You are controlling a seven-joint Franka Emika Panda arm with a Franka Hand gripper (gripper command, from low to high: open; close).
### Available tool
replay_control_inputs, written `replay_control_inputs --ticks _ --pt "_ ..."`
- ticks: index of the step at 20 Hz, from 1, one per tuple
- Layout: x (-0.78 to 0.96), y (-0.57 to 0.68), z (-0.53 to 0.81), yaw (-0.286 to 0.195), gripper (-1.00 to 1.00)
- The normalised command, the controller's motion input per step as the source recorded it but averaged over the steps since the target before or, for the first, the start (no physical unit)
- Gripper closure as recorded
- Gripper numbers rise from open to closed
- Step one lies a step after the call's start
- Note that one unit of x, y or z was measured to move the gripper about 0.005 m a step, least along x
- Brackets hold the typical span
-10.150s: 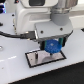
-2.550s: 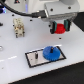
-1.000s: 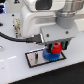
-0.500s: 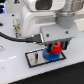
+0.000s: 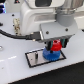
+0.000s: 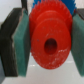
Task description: Insert the blue gear onto the right peg, followed by the red gear
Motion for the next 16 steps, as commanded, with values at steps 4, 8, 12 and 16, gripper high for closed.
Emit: replay_control_inputs --ticks 4,8,12,16 --pt "0.21 -0.27 -0.17 0.0 1.0" --pt "0.13 -0.08 0.05 0.0 1.0" --pt "0.18 0.02 0.33 0.0 1.0" --pt "0.13 -0.01 0.01 0.0 1.0"
